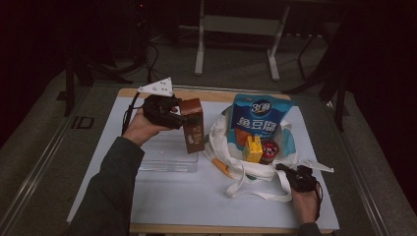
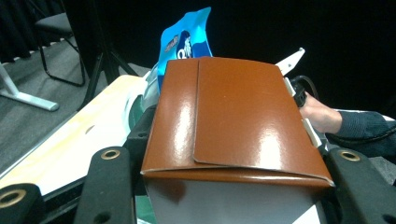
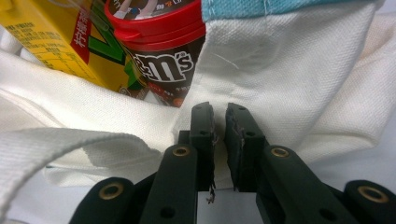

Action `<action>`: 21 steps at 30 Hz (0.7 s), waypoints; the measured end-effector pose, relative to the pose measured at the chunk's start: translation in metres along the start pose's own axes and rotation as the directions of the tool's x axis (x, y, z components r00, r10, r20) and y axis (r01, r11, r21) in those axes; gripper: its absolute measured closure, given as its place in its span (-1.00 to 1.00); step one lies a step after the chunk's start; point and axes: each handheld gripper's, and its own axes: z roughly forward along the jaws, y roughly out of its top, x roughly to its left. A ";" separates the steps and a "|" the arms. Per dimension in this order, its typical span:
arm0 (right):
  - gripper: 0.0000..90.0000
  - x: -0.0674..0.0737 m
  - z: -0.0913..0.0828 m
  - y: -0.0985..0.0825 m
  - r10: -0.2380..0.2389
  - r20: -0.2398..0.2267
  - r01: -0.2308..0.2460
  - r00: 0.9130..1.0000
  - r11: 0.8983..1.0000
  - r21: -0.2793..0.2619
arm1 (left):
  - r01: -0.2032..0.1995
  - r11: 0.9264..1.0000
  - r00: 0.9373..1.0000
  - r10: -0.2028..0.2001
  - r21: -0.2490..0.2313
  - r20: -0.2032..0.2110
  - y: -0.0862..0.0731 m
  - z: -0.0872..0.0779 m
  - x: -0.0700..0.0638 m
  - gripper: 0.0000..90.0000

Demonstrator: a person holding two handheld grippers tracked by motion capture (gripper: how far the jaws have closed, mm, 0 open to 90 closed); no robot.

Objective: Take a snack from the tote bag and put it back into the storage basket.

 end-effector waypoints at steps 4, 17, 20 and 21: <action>0.81 0.000 0.000 0.000 0.000 0.001 0.000 1.000 1.000 0.000 | 0.003 1.000 1.000 -0.003 0.014 -0.006 -0.003 -0.003 0.002 -0.04; 0.81 0.000 0.000 0.000 -0.001 0.001 0.001 1.000 1.000 0.000 | 0.003 0.999 1.000 -0.002 0.050 -0.018 -0.010 -0.017 0.005 -0.04; 0.81 0.000 0.000 0.000 -0.003 0.002 0.003 1.000 1.000 0.000 | 0.010 0.998 1.000 -0.009 0.061 -0.023 -0.012 -0.020 0.006 -0.04; 0.81 0.000 0.000 0.000 -0.002 0.002 0.002 1.000 1.000 0.000 | 0.012 0.998 1.000 -0.010 0.066 -0.026 -0.013 -0.021 0.007 -0.04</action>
